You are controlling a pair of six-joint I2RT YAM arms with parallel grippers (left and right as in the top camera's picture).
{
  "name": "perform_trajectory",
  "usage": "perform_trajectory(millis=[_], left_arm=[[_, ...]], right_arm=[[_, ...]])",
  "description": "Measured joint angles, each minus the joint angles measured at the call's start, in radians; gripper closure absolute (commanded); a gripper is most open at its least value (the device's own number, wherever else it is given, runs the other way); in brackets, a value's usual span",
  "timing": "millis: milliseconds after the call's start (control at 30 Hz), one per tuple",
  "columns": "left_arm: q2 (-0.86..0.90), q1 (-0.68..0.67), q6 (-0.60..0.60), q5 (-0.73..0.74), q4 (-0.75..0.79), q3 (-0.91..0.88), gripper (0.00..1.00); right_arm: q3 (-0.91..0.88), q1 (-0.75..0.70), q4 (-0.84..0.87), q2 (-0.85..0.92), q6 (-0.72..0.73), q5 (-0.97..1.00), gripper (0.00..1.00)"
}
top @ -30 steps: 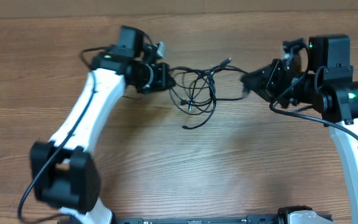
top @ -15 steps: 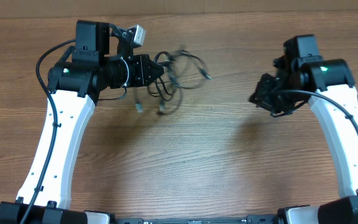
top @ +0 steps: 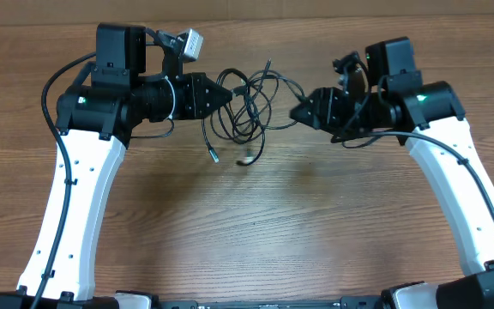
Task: Untangle cables
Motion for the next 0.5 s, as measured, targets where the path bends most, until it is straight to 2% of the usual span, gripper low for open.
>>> perform_trajectory(millis=[233, 500], left_arm=[[0.0, 0.0, 0.0, 0.0, -0.013, 0.0, 0.96], [0.0, -0.012, 0.0, 0.0, -0.013, 0.0, 0.96]], right_arm=[[0.0, 0.074, 0.098, 0.007, 0.166, 0.035, 0.34], [0.0, 0.173, 0.242, 0.137, 0.312, 0.087, 0.41]])
